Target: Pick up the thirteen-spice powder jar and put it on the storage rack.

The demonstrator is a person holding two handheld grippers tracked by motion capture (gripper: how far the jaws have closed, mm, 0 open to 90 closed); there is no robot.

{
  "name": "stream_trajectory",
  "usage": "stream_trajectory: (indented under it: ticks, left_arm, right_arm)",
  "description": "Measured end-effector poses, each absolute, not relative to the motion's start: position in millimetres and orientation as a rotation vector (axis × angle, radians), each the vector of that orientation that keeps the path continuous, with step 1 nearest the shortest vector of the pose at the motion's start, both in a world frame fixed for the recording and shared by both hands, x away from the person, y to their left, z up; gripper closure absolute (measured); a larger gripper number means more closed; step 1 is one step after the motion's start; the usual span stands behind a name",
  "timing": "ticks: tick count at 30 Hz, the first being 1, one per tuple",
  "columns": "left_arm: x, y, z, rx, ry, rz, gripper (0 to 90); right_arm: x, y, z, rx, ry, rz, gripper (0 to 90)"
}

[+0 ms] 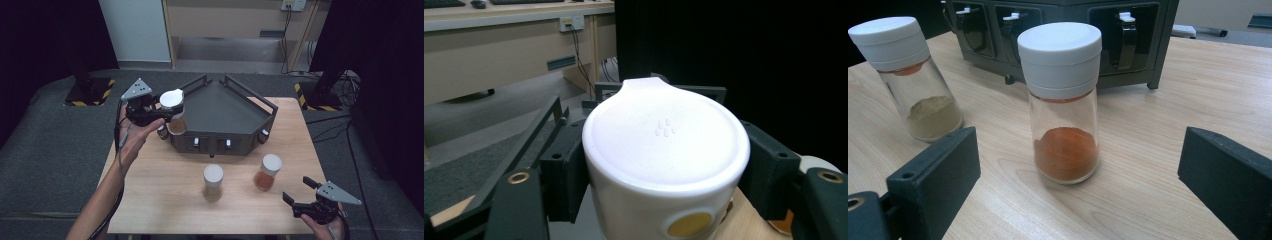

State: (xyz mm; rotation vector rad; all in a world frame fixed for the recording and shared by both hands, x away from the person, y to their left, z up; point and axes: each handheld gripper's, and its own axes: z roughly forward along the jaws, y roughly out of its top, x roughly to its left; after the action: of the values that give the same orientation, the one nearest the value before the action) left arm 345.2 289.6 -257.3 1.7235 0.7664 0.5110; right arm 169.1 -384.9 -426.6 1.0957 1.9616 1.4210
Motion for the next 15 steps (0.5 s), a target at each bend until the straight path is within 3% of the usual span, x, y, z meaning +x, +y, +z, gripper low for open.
stream_trajectory:
  ticks: [15]
  left_arm:
    - [378.4,266.5,-258.4,1.705,0.848,0.597,29.9]
  right_arm:
    - [169.4,-386.2,-427.0,1.100,1.961,1.430,3.3]
